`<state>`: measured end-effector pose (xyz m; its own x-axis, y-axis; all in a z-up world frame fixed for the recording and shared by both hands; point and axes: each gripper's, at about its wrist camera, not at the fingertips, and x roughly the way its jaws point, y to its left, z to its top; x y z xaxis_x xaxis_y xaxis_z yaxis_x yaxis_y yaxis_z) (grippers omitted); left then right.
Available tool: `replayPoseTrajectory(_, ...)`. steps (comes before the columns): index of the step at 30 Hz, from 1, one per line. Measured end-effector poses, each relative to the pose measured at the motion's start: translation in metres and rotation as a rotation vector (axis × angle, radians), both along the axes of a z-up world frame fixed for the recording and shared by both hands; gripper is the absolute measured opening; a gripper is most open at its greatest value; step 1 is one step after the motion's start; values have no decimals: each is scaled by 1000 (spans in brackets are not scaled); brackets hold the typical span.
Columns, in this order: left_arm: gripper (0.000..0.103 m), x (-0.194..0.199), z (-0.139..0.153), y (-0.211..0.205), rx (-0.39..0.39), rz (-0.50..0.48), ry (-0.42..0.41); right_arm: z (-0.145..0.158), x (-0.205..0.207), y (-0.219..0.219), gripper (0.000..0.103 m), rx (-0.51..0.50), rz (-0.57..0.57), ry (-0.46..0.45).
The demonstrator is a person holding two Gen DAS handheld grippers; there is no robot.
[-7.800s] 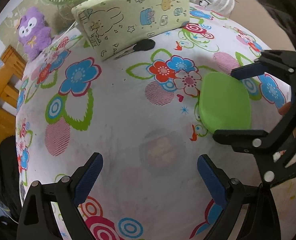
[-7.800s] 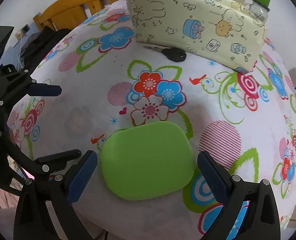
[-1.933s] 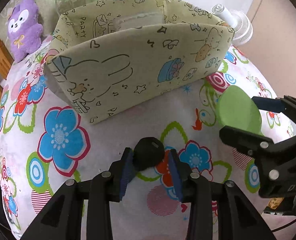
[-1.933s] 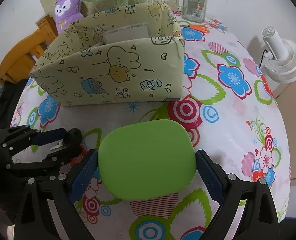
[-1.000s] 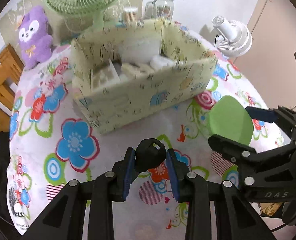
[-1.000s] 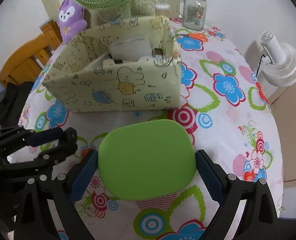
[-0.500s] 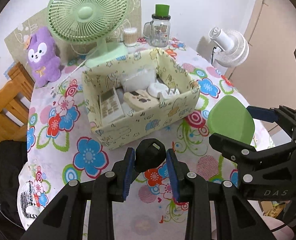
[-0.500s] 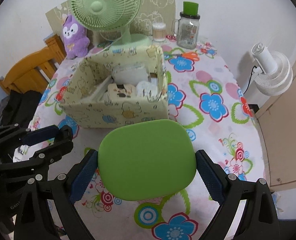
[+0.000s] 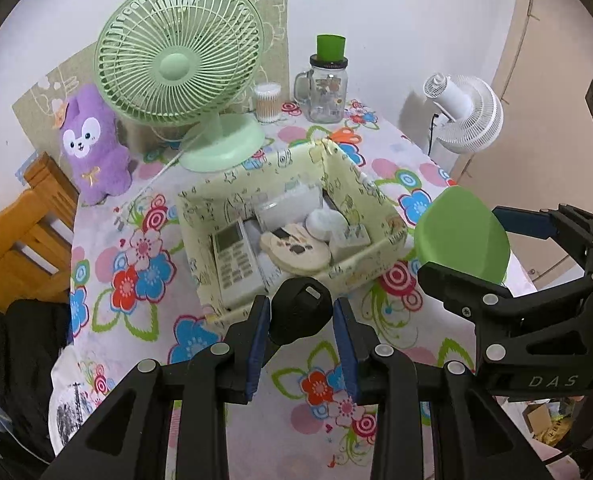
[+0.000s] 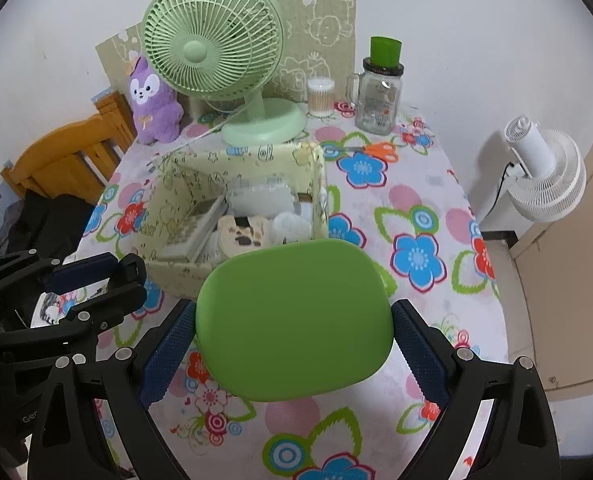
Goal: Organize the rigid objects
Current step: 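Carry the key fob over the box with the left tool while the right tool carries the pad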
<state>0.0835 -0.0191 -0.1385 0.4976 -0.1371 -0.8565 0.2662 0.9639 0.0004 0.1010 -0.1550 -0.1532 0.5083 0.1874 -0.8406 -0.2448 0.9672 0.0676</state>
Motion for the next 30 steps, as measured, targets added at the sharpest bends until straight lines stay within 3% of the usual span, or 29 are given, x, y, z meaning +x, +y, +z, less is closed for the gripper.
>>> replayPoseTrajectory(12, 33, 38, -6, -3, 3, -3, 8, 0, 36, 0, 96, -14, 21, 5)
replayPoseTrajectory(23, 34, 75, -37, -10, -18, -6, 63, -8, 68, -6, 96, -24, 13, 22)
replayPoseTrajectory(27, 46, 80, -44, -8, -25, 6, 73, -11, 78, -4, 96, -23, 21, 26)
replayPoseTrajectory(30, 67, 81, -44, -5, -16, 23, 69, -14, 86, 2, 96, -24, 38, 25)
